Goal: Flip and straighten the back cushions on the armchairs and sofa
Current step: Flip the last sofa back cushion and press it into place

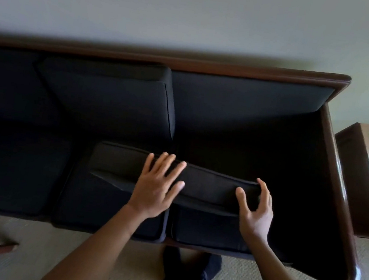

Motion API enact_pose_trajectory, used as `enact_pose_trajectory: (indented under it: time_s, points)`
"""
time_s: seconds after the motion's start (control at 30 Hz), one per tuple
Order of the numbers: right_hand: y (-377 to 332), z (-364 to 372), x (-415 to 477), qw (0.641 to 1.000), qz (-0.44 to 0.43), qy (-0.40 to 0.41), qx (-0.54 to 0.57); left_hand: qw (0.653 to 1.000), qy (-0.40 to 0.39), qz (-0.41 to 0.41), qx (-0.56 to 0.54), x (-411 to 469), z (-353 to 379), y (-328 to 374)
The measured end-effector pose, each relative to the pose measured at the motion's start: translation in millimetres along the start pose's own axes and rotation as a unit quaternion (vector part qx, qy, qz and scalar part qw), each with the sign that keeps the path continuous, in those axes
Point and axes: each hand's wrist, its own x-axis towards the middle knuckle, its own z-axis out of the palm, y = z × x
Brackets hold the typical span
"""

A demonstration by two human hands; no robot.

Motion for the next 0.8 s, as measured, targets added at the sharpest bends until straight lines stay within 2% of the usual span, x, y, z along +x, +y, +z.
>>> enact_pose_trajectory:
  time_s: [0.1,0.2,0.3,0.53,0.63,0.73,0.8]
  points:
    - [-4.1,10.0,7.4,0.999,0.003,0.039,0.009,0.990,0.001,-0.122,0.068,-0.5,-11.9,-47.3]
    - [-7.3,15.7,21.4,0.998,0.011,0.057,0.009,0.969,-0.019,-0.232,0.086,10.9,-21.0,-82.7]
    - [-10.8,20.5,33.5,0.997,0.019,0.070,0.013,0.961,0.009,-0.268,0.065,26.2,-24.1,-105.7]
    - [-17.9,31.6,61.5,0.992,0.047,0.097,0.062,0.932,0.142,-0.328,-0.059,58.3,-20.7,-128.8]
    - [-18.2,34.3,75.8,0.990,0.040,0.112,0.081,0.886,0.157,-0.388,-0.199,66.4,-30.4,-148.5]
    - [-16.0,40.5,91.9,0.981,0.034,0.153,0.111,0.798,0.147,-0.403,-0.422,66.4,-35.0,-161.1]
    - [-18.4,45.3,104.2,0.976,0.042,0.177,0.121,0.770,0.152,-0.400,-0.473,70.3,-32.9,-163.0]
